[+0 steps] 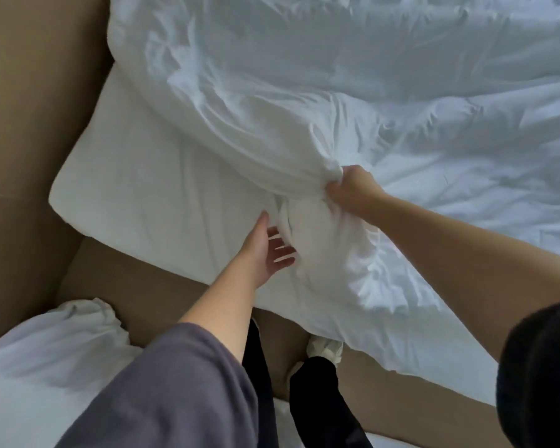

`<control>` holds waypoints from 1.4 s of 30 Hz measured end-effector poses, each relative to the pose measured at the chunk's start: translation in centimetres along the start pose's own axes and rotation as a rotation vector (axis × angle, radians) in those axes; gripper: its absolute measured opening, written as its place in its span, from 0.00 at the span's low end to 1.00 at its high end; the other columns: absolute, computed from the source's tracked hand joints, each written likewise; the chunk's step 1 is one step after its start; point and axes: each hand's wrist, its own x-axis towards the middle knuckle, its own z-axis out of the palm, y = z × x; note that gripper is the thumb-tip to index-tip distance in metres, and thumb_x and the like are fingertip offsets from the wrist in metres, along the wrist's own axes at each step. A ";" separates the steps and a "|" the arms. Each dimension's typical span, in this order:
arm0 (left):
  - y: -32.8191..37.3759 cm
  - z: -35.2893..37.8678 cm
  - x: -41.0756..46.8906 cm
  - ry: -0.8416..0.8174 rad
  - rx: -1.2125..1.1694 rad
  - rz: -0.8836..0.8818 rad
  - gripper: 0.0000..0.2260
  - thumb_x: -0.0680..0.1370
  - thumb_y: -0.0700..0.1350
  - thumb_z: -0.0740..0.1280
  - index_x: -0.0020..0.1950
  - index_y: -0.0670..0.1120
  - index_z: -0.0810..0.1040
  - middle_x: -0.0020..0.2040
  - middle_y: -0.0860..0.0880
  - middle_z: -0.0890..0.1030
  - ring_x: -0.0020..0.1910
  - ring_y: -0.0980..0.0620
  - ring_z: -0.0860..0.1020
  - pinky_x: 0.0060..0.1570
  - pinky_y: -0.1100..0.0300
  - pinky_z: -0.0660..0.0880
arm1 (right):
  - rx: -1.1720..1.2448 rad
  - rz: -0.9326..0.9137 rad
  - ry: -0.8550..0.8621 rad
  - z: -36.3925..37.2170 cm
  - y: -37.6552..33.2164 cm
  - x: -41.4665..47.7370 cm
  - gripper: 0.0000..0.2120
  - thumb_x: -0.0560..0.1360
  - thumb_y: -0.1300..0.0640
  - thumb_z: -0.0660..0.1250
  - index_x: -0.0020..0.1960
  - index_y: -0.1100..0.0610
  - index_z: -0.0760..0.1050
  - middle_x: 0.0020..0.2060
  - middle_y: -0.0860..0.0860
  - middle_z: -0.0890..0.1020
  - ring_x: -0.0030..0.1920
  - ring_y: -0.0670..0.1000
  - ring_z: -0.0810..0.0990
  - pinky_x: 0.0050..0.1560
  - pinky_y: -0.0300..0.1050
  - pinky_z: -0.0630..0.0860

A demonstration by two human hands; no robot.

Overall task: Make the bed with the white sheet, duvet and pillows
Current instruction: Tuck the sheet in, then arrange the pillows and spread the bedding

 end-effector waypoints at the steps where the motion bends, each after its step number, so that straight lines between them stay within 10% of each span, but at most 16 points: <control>1: 0.4 0.8 0.6 0.006 -0.054 -0.007 0.24 0.81 0.62 0.57 0.62 0.42 0.73 0.49 0.43 0.80 0.50 0.42 0.80 0.54 0.49 0.77 | 0.089 0.024 -0.047 -0.9 0.6 -0.7 0.05 0.73 0.63 0.61 0.39 0.61 0.75 0.35 0.54 0.77 0.40 0.55 0.77 0.41 0.44 0.73; 5: 2.3 5.5 1.2 -0.091 -0.280 0.047 0.22 0.80 0.55 0.62 0.70 0.47 0.70 0.72 0.41 0.68 0.61 0.41 0.77 0.54 0.52 0.74 | 0.345 0.140 -0.188 -4.5 3.3 -3.2 0.06 0.70 0.65 0.61 0.36 0.60 0.74 0.31 0.54 0.75 0.32 0.53 0.76 0.35 0.42 0.74; 7: 2.7 7.5 0.8 -0.174 -0.265 0.179 0.12 0.81 0.53 0.60 0.59 0.49 0.76 0.41 0.48 0.74 0.53 0.45 0.79 0.47 0.56 0.75 | 0.424 0.214 -0.219 -5.7 4.1 -3.8 0.09 0.72 0.68 0.57 0.35 0.60 0.71 0.28 0.53 0.74 0.27 0.50 0.75 0.29 0.38 0.73; 10: 2.8 8.8 -0.4 -0.173 -0.193 0.280 0.15 0.82 0.51 0.57 0.61 0.46 0.78 0.55 0.45 0.82 0.51 0.47 0.81 0.43 0.59 0.80 | 0.465 0.243 -0.209 -6.4 4.4 -3.9 0.11 0.72 0.69 0.56 0.33 0.59 0.69 0.25 0.52 0.72 0.24 0.48 0.73 0.25 0.35 0.69; 17: 5.2 -1.6 -6.3 0.511 -0.233 0.497 0.29 0.76 0.49 0.71 0.74 0.46 0.65 0.59 0.51 0.73 0.55 0.49 0.76 0.55 0.55 0.75 | 0.150 0.117 -0.198 -1.3 2.0 -4.1 0.05 0.76 0.60 0.63 0.50 0.54 0.73 0.43 0.52 0.76 0.43 0.52 0.75 0.45 0.45 0.72; 23: 3.7 -12.1 -13.7 0.799 0.329 0.741 0.07 0.75 0.48 0.70 0.49 0.52 0.73 0.46 0.53 0.78 0.44 0.52 0.77 0.50 0.52 0.77 | -0.088 -0.146 -0.154 4.2 -8.4 -6.0 0.28 0.76 0.50 0.67 0.73 0.53 0.63 0.68 0.56 0.70 0.62 0.57 0.74 0.56 0.44 0.70; 28: 3.6 -14.4 -15.8 0.700 0.963 0.982 0.11 0.77 0.49 0.68 0.41 0.47 0.69 0.34 0.49 0.72 0.34 0.49 0.71 0.36 0.56 0.69 | -0.074 -0.352 -0.241 8.3 -19.6 -6.6 0.28 0.78 0.48 0.65 0.74 0.53 0.61 0.66 0.54 0.71 0.52 0.52 0.72 0.48 0.43 0.66; 37: 9.8 -16.1 -13.9 0.535 0.990 0.980 0.12 0.76 0.43 0.67 0.40 0.47 0.64 0.32 0.52 0.67 0.32 0.52 0.67 0.33 0.59 0.63 | -0.182 -0.178 -0.301 12.3 -20.9 -3.3 0.19 0.79 0.49 0.60 0.68 0.53 0.70 0.59 0.52 0.76 0.55 0.53 0.75 0.49 0.42 0.69; 40: 13.3 -16.3 -12.9 0.538 1.048 0.948 0.07 0.77 0.44 0.66 0.48 0.46 0.68 0.43 0.49 0.74 0.43 0.48 0.73 0.46 0.53 0.71 | -0.385 -0.232 -0.232 11.1 -18.7 -2.2 0.22 0.80 0.44 0.55 0.71 0.48 0.66 0.68 0.53 0.72 0.69 0.57 0.69 0.64 0.52 0.67; 42: 16.0 -16.3 -11.3 0.532 1.167 0.689 0.18 0.80 0.49 0.62 0.67 0.48 0.65 0.68 0.46 0.70 0.68 0.43 0.67 0.70 0.43 0.59 | -0.502 -0.205 -0.224 9.8 -16.9 -1.7 0.27 0.80 0.40 0.53 0.77 0.44 0.55 0.77 0.50 0.60 0.77 0.56 0.56 0.72 0.62 0.58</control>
